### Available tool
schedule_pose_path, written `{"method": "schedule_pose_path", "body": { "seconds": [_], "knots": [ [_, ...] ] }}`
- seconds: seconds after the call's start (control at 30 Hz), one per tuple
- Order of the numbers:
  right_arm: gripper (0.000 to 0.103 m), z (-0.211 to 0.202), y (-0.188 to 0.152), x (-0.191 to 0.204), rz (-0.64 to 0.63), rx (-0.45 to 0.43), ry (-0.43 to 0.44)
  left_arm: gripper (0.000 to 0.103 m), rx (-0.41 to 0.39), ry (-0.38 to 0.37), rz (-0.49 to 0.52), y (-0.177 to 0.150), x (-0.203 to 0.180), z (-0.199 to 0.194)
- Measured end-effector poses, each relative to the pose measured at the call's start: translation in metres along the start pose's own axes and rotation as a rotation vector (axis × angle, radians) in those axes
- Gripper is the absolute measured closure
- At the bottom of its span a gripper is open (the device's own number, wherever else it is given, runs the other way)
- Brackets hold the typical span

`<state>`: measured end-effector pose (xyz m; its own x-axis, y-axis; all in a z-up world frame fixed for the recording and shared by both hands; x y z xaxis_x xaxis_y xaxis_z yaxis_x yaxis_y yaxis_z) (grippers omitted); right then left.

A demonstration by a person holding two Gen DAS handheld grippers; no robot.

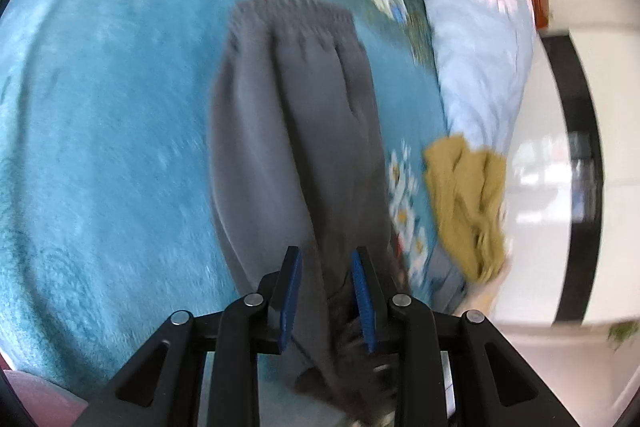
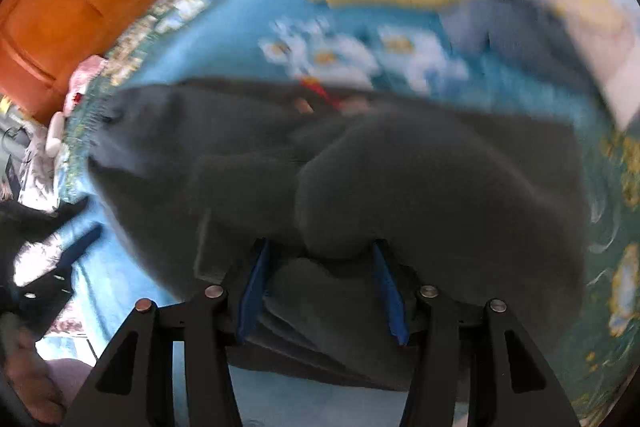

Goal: Fold clothes

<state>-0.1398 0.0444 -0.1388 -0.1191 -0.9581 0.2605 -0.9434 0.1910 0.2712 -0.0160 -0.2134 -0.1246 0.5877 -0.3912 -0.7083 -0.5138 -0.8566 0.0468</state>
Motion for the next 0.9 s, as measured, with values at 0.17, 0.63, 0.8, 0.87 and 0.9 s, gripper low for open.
{"method": "schedule_pose_path", "body": {
  "seconds": [0.17, 0.63, 0.8, 0.87, 0.9],
  "knots": [
    [0.048, -0.028, -0.004, -0.003, -0.036, -0.022, 0.078, 0.049, -0.051, -0.062, -0.107, 0.018, 0.014, -0.009],
    [0.047, -0.076, -0.055, -0.087, 0.112, -0.024, 0.027, 0.039, -0.075, 0.023, -0.172, 0.113, 0.061, 0.018],
    [0.047, -0.079, -0.068, -0.102, 0.139, -0.010, 0.014, 0.039, -0.067, 0.016, -0.141, 0.125, 0.063, 0.030],
    [0.047, -0.078, -0.071, -0.107, 0.151, -0.005, 0.006, 0.042, -0.068, 0.024, -0.139, 0.126, 0.061, 0.032],
    [0.047, -0.078, -0.071, -0.109, 0.162, -0.005, 0.008, 0.048, -0.072, 0.020, -0.135, 0.126, 0.059, 0.033]
  ]
}}
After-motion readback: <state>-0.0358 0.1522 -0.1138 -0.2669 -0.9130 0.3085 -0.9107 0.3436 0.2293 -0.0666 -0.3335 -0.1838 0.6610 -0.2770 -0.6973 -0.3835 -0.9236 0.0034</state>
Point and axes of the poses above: each gripper's, at about its wrist camera, not at the fingertips, and z roughly the way its jaws point, x to its left, y to its top, the point moved 7 cm from there along z, roughly the way its jaws point, and after that the axes turned 2 degrees about z, right-handed, at the moved point
